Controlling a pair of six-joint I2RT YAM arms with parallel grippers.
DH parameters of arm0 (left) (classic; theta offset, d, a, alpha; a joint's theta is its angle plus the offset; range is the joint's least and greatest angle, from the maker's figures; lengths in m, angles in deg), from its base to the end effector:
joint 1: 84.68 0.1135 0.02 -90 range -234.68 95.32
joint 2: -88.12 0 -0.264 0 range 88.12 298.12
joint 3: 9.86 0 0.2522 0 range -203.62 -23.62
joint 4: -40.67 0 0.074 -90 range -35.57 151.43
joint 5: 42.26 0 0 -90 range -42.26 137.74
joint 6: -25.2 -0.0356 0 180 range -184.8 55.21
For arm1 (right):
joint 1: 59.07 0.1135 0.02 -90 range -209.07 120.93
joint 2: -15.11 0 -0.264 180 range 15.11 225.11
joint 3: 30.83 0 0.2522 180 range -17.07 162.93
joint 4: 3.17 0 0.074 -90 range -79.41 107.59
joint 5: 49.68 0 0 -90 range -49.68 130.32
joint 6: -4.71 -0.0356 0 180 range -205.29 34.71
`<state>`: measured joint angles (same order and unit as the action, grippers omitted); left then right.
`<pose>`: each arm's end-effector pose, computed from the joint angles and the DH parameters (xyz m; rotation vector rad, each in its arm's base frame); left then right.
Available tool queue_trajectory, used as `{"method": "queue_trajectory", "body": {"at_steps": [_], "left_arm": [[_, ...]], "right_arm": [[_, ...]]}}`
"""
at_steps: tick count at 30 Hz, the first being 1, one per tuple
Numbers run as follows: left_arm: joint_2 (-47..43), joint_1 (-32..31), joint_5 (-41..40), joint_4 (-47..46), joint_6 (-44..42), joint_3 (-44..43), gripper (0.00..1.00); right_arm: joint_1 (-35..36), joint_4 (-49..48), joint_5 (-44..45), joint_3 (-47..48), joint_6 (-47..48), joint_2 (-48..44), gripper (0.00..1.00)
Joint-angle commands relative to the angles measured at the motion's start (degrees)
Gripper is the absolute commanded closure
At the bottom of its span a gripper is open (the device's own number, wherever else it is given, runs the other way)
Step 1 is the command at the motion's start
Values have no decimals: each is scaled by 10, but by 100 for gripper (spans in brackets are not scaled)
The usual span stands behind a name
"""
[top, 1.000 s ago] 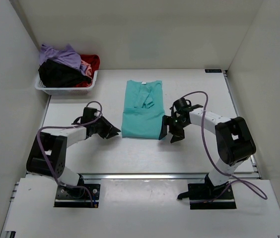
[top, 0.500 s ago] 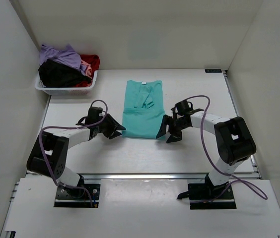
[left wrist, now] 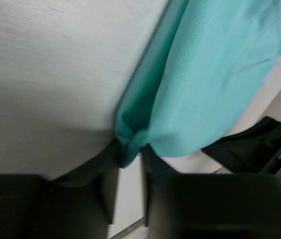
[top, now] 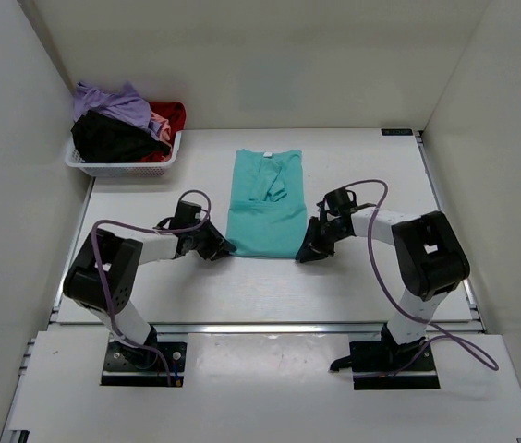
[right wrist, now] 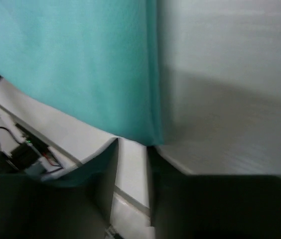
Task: Fold and stack the t-shirts
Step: Grab one side of the 2/3 rectangular tshirt with both arms
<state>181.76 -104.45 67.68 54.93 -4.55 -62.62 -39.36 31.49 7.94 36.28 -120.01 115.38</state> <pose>0.2677 -0.1091 0.1237 -0.8079 2.6291 -0.9241 0.2925 0.1250 0.1390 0.2143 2.8858 1.0049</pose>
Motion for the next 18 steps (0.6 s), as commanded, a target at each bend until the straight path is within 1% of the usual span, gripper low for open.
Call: {"method": "queue_trajectory", "body": {"at_steps": [1,2,3,5,6,8,10,12,15,18], "left_arm": [[14,0,-32,2,-6,6,72],[15,1,-29,2,-8,9,83],[8,4,-28,0,-10,15,93],[-5,8,-18,14,-17,28,100],[-16,11,-10,19,-24,38,100],[-40,15,0,65,-40,54,100],[-86,15,12,99,-67,77,100],[-122,7,8,122,-76,102,100],[-206,3,8,124,-42,156,100],[-245,0,18,116,-21,197,100]], "right_arm": [[-2,-14,24,-3,-3,19,91],[1,-15,26,-4,1,17,97],[0,-11,25,-6,7,17,100],[1,-3,26,-11,13,10,100],[2,0,28,-12,18,5,100],[9,13,30,-30,22,-9,100],[25,26,33,-52,27,-44,100],[36,24,35,-86,19,-73,100],[56,18,29,-119,-12,-114,100],[76,9,27,-147,-37,-141,100]]}}
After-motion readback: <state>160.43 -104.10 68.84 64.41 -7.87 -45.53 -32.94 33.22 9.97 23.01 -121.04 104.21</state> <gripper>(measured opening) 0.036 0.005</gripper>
